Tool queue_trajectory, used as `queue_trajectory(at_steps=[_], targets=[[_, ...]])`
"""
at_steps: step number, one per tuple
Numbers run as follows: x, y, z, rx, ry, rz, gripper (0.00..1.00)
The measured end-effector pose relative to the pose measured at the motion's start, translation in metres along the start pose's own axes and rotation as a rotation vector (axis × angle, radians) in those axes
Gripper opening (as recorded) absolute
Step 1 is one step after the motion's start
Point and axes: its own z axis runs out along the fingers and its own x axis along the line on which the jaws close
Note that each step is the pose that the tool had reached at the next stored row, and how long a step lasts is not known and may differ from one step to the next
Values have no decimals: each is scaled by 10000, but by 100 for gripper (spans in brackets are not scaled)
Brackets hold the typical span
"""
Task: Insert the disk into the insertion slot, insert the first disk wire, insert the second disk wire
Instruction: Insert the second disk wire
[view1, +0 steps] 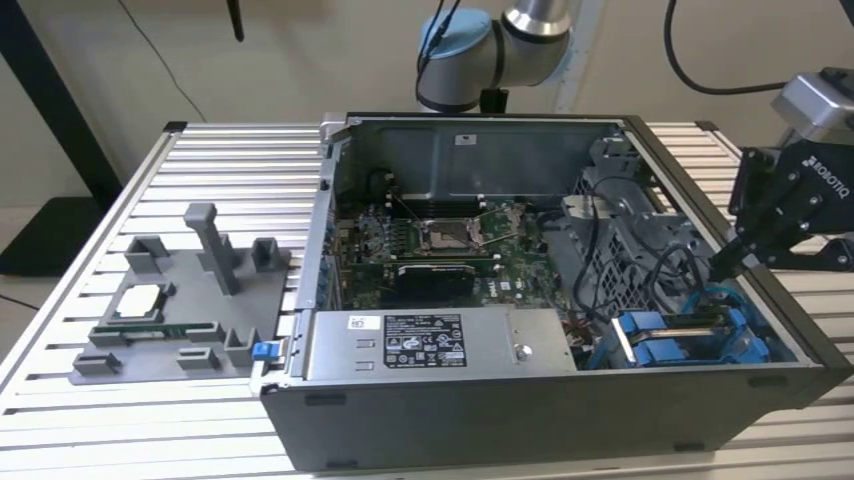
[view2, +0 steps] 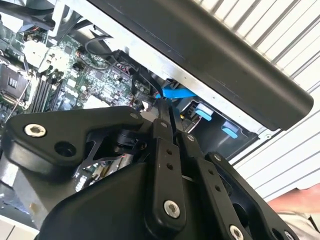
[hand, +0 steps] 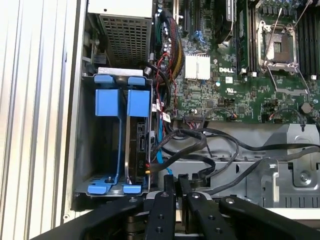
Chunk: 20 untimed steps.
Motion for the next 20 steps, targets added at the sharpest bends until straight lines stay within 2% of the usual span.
queue_trajectory(at_steps=[4, 5, 9, 11, 15, 20], targets=[[0, 0, -1, 0, 4, 1, 0], [-1, 1, -3, 0, 16, 3, 100], [-4, 6, -33, -14, 202, 37, 100], [-1, 12, -65, -24, 250, 47, 100], [36, 13, -81, -34, 259, 48, 100], [48, 2, -38, -34, 271, 52, 100]])
